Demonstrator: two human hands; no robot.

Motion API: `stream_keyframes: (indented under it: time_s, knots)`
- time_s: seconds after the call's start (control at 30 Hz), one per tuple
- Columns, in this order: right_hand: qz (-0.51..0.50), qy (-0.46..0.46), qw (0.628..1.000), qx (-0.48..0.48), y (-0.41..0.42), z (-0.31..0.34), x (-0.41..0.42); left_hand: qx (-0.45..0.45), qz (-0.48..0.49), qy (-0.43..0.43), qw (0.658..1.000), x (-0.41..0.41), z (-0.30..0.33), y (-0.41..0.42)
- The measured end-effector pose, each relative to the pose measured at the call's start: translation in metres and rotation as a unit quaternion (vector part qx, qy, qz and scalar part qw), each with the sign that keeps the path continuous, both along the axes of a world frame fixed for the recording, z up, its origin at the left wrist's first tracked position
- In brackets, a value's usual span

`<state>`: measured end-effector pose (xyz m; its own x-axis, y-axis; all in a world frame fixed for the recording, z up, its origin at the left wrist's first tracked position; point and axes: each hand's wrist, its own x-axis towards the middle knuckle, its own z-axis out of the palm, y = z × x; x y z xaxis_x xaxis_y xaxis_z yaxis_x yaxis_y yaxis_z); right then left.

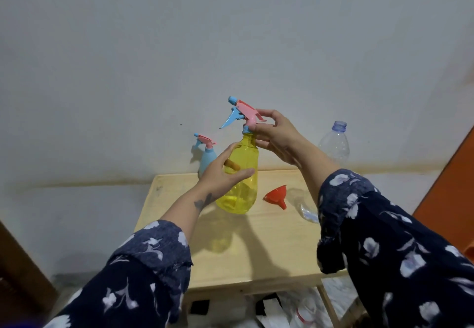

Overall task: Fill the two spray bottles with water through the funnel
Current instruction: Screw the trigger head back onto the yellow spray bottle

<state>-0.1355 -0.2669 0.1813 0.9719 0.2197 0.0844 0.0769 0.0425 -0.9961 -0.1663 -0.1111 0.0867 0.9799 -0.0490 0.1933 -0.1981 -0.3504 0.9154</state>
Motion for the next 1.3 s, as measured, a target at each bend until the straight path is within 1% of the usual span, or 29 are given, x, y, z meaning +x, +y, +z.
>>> stream_keyframes:
  time_s: [0.1, 0.2, 0.37, 0.43, 0.5, 0.57, 0.63, 0.73, 0.77, 0.83, 0.9, 0.97, 1.07, 1.1, 1.2, 1.23, 1.3]
  knots:
    - [0.01, 0.001, 1.0, -0.009, -0.015, -0.007, -0.007, -0.032, -0.027, 0.027, 0.999, -0.009, -0.006, -0.012]
    - [0.017, -0.003, 1.0, 0.014, -0.028, -0.015, -0.014, -0.066, -0.06, 0.053, 0.995, -0.018, -0.01, -0.02]
    - [0.07, -0.003, 0.997, 0.031, -0.044, -0.02, -0.018, -0.074, -0.064, 0.073, 0.993, -0.025, -0.008, -0.034]
    - [0.071, -0.034, 0.997, 0.006, -0.047, -0.021, -0.019, -0.068, -0.048, 0.07, 0.994, -0.029, -0.008, -0.043]
    - [0.021, -0.092, 0.994, -0.059, -0.047, -0.026, -0.022, -0.058, -0.023, 0.051, 0.997, -0.033, -0.01, -0.051]
    - [-0.021, -0.128, 0.987, -0.096, -0.047, -0.032, -0.023, -0.036, 0.01, 0.03, 0.999, -0.035, -0.012, -0.059]
    - [-0.003, -0.118, 0.988, -0.096, -0.05, -0.035, -0.021, -0.018, 0.04, 0.02, 0.999, -0.037, -0.015, -0.064]
    - [0.063, -0.065, 0.992, -0.086, -0.061, -0.032, -0.017, -0.006, 0.066, 0.018, 0.998, -0.037, -0.024, -0.066]
    - [0.064, -0.072, 0.991, -0.093, -0.065, -0.033, -0.017, -0.002, 0.073, 0.018, 0.997, -0.037, -0.028, -0.067]
    - [0.025, -0.118, 0.985, -0.119, -0.066, -0.037, -0.02, 0.017, 0.09, 0.015, 0.996, -0.043, -0.033, -0.07]
    - [0.006, -0.139, 0.982, -0.13, -0.065, -0.046, -0.023, 0.032, 0.104, 0.019, 0.994, -0.046, -0.037, -0.076]
    - [0.027, -0.131, 0.981, -0.142, -0.061, -0.053, -0.024, 0.032, 0.123, 0.02, 0.992, -0.048, -0.042, -0.079]
    - [0.072, -0.07, 0.987, -0.126, -0.06, -0.058, -0.02, 0.051, 0.15, 0.013, 0.987, -0.052, -0.053, -0.078]
    - [0.071, -0.07, 0.988, -0.118, -0.059, -0.06, -0.021, 0.056, 0.158, 0.011, 0.986, -0.053, -0.057, -0.078]
    - [-0.003, -0.13, 0.98, -0.148, -0.05, -0.072, -0.025, 0.091, 0.184, 0.007, 0.979, -0.054, -0.065, -0.078]
    - [-0.013, -0.138, 0.979, -0.149, -0.046, -0.077, -0.027, 0.102, 0.192, 0.008, 0.976, -0.055, -0.067, -0.079]
    - [0.01, -0.124, 0.982, -0.145, -0.039, -0.083, -0.028, 0.11, 0.199, 0.013, 0.974, -0.055, -0.069, -0.077]
